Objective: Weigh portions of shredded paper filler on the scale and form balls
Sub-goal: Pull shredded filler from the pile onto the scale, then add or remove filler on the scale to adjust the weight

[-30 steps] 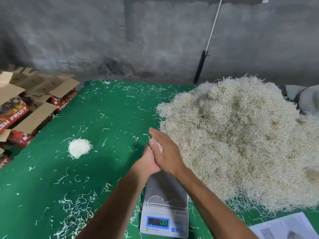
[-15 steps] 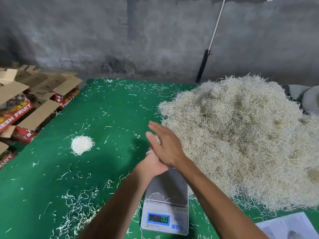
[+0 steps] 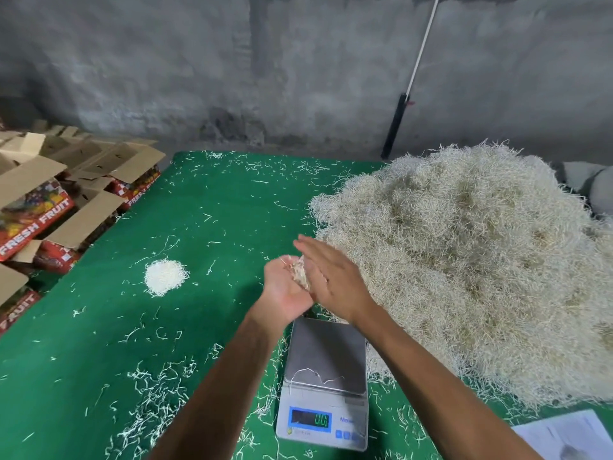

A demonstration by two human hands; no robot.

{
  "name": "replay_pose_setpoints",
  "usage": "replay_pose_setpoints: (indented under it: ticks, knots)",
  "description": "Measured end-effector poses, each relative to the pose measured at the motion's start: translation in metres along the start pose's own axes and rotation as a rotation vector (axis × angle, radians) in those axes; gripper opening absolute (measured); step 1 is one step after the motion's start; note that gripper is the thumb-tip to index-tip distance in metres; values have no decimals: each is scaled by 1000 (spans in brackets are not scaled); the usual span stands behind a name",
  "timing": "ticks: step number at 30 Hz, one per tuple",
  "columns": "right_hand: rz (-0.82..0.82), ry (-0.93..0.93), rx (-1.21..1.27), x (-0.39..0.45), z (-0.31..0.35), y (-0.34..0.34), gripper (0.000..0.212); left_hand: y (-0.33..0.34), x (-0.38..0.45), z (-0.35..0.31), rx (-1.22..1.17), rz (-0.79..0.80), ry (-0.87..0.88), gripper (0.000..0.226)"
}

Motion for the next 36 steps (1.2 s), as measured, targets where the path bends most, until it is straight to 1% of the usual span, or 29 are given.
replay_pose_setpoints:
  ticks: [1,2,3,4,5,6,7,9,10,12,13,14,15,16,18,19,20,21,23,24,26,27,28,29,30,32,33,34,36]
  knots:
    - [-16,-70,-15,-3,5,6,44,-5,5,0,-6,-57,17,55]
    - [-14,-155,-30,-5,13,15,45,-7,3,6,-32,-75,-3,64]
    - [-5,-215,-32,-4,21,25,46,-10,2,10,-51,-87,8,66]
    - [11,-235,-27,-1,27,31,47,-3,3,19,-91,-19,30,56]
    - [21,-226,-22,3,29,33,46,2,7,30,-201,59,74,50]
    - [21,-191,-24,8,27,30,44,1,6,35,-140,42,149,67]
    - [11,-136,-28,14,21,24,40,1,8,36,-240,56,96,71]
    - [3,-14,-11,18,6,16,32,-12,-3,29,-172,133,6,28]
    - [21,28,-8,18,0,13,35,-19,-10,22,-21,122,3,21]
    - [85,46,-21,19,-2,23,48,-40,-17,3,224,50,56,23]
    - [120,32,-31,21,1,31,52,-49,-27,-8,111,79,34,21]
    - [157,11,-36,25,6,42,55,-58,-33,-14,247,87,115,20]
    - [199,-9,-37,29,11,55,57,-73,-35,-17,360,10,125,22]
    - [245,-18,-22,34,17,68,60,-86,-41,-21,381,-56,104,24]
    - [343,33,94,44,27,98,67,-127,-46,-22,351,-191,29,14]
    - [381,90,190,49,31,112,70,-144,-47,-24,240,-235,35,28]
    - [410,153,290,55,34,127,73,-158,-48,-28,229,-266,-5,46]
    - [436,203,372,61,38,143,76,-176,-57,-30,126,-274,10,58]
    - [480,241,464,78,49,169,80,-211,-70,-39,75,-364,76,66]
    - [504,243,491,89,55,181,80,-229,-77,-48,59,-460,101,69]
    - [542,241,517,113,68,203,77,-259,-83,-57,-128,-489,157,55]
    - [551,241,517,124,73,213,75,-272,-85,-62,-202,-539,159,47]
    - [558,243,523,135,78,224,73,-285,-90,-66,-170,-604,132,43]
    - [567,247,534,144,82,233,70,-298,-95,-71,-54,-673,122,43]
    - [577,248,542,153,86,243,68,-308,-103,-75,74,-716,79,52]
    - [602,246,543,166,90,260,66,-334,-97,-79,-33,-754,107,87]
    - [617,249,544,170,90,267,67,-346,-95,-80,-192,-759,142,95]
    - [630,257,549,174,90,274,68,-356,-98,-78,-233,-767,180,91]
    - [644,267,555,176,86,283,74,-361,-95,-70,-392,-753,119,75]
Point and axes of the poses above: each hand's wrist, its own x-axis towards the middle knuckle, its own y-axis out of the palm, z = x × y, the point moved 3 cm from there along x, towards the middle knuckle, and after that the axes turned 13 degrees about z, right-handed, at the moved point
